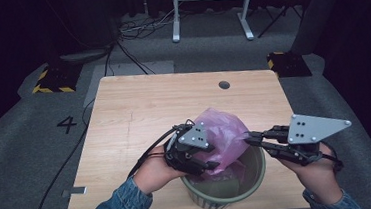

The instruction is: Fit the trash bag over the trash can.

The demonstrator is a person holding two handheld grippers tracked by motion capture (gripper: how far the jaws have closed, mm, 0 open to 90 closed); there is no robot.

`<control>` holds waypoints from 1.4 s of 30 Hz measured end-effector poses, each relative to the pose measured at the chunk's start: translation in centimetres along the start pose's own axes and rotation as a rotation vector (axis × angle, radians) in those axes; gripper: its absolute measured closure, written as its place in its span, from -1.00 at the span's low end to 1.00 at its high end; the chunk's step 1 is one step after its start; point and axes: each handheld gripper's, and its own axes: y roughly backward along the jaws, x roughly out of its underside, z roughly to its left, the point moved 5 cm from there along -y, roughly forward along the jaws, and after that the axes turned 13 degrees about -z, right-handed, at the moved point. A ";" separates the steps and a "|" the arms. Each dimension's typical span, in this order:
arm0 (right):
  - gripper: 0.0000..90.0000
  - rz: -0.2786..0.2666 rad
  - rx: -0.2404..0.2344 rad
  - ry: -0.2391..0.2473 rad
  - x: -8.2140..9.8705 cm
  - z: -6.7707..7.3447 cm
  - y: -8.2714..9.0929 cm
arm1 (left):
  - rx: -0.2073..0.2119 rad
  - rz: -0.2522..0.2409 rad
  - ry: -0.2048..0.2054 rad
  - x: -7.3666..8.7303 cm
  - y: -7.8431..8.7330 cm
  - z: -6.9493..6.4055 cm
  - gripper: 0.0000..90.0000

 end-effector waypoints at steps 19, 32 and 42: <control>0.92 0.038 -0.066 -0.029 0.6 1.2 -3.0 | 0.025 -0.221 -0.013 -2.0 1.4 -1.2 0.52; 0.19 0.018 -0.062 -0.137 3.0 -0.5 -1.0 | -0.009 -0.306 -0.028 -1.1 2.7 -0.7 0.99; 1.00 0.057 -0.191 -0.124 3.7 0.7 -1.7 | -0.073 -0.278 -0.019 0.3 2.8 0.4 0.99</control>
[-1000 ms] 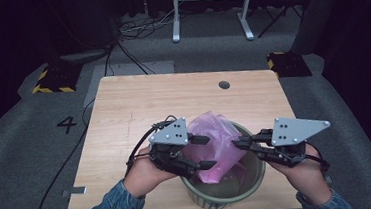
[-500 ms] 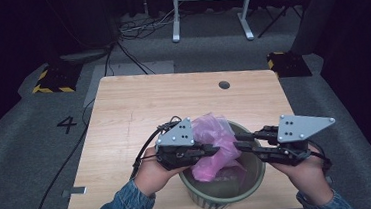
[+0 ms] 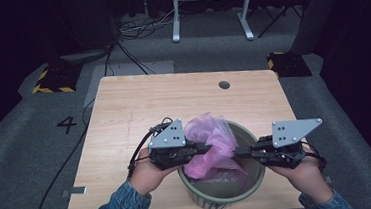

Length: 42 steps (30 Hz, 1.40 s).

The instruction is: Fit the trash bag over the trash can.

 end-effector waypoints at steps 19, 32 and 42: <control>1.00 -0.002 -0.004 0.002 -0.3 0.8 0.8 | -0.071 -0.049 -0.007 1.0 1.0 0.9 0.98; 1.00 0.016 0.024 -0.005 -0.3 0.6 0.1 | 0.085 -0.108 -0.004 -0.6 1.2 -0.9 0.30; 1.00 0.015 0.040 -0.006 -0.6 0.8 -0.1 | 0.024 -0.064 -0.078 -1.6 0.4 -1.6 0.88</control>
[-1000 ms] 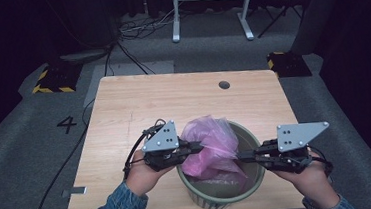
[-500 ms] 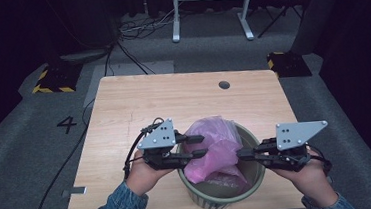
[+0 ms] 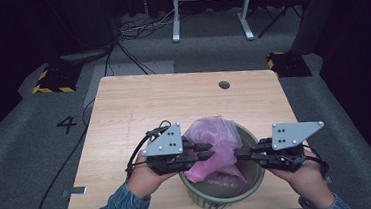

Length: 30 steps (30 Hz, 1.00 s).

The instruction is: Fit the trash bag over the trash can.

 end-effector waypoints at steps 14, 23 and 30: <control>0.99 -0.060 -0.047 -0.040 -0.7 -0.5 1.6 | -0.034 -0.035 -0.022 1.1 0.7 0.5 1.00; 0.57 -0.049 -0.054 -0.011 -1.3 -0.3 -0.1 | -0.043 -0.024 -0.025 1.2 0.5 0.4 1.00; 0.32 -0.051 -0.043 0.024 -1.7 0.0 -1.1 | -0.032 -0.029 -0.023 1.0 0.1 0.1 1.00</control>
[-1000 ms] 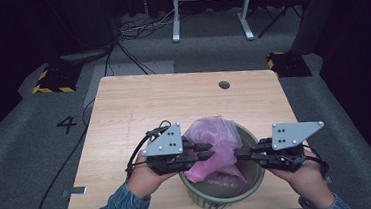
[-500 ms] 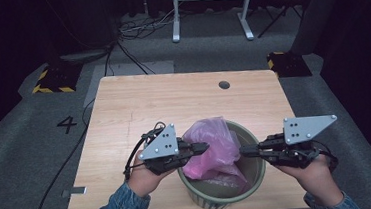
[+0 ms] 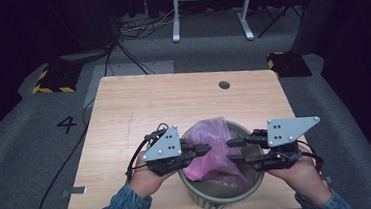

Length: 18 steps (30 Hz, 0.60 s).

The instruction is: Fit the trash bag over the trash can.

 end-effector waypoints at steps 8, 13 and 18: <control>0.92 0.009 0.009 0.005 0.0 0.1 -1.5 | 0.086 -0.017 0.040 -0.5 -1.1 -0.4 0.52; 0.99 -0.023 0.020 -0.023 -0.1 -0.3 -1.3 | 0.045 -0.024 0.047 -0.6 -0.7 0.0 0.96; 1.00 -0.039 0.024 -0.022 -0.1 -0.2 -0.8 | 0.052 -0.028 0.040 -0.6 -0.6 -0.1 1.00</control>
